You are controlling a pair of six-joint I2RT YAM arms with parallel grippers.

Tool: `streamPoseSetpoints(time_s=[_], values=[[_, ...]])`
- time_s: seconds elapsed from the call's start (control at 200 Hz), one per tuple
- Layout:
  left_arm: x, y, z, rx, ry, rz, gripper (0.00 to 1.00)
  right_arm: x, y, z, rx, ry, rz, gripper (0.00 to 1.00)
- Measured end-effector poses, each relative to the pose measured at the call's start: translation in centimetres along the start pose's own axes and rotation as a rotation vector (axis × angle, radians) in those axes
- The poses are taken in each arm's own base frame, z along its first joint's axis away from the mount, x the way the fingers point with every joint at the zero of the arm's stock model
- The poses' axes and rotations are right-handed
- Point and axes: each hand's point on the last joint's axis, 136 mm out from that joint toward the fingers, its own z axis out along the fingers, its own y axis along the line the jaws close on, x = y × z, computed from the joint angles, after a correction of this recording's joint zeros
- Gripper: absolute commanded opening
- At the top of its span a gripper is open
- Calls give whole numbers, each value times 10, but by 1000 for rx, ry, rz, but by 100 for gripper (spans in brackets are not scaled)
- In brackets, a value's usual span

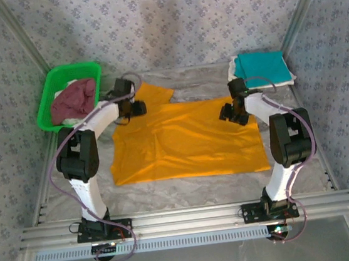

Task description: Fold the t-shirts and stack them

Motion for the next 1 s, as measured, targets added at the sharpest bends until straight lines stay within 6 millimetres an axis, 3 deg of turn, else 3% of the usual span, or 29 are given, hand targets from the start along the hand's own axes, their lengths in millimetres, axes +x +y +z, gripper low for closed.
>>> streamPoseSetpoints(time_s=[0.11, 0.18, 0.275, 0.335, 0.435, 0.6, 0.7, 0.999], values=[[-81, -8, -21, 32, -169, 16, 62, -35, 3, -16, -66, -117, 28, 62], [-118, -7, -22, 35, -235, 27, 62, -53, 0, -22, -98, -171, 50, 62], [-157, -2, 0, 28, -270, 39, 63, -69, -4, -26, -125, -217, 69, 62], [-171, 1, 23, 25, -273, 46, 63, -73, -1, -28, -143, -230, 66, 62], [-172, 2, 64, 41, -253, 62, 65, -74, 7, -30, -172, -237, 55, 62], [-132, 7, 116, 72, -126, 64, 67, -72, 16, -36, -219, -242, 42, 62], [-120, 4, 125, 101, -90, 63, 67, -67, 16, -39, -235, -243, 39, 62], [-127, -4, 131, 159, -127, 67, 68, -44, 18, -45, -288, -208, 32, 62]])
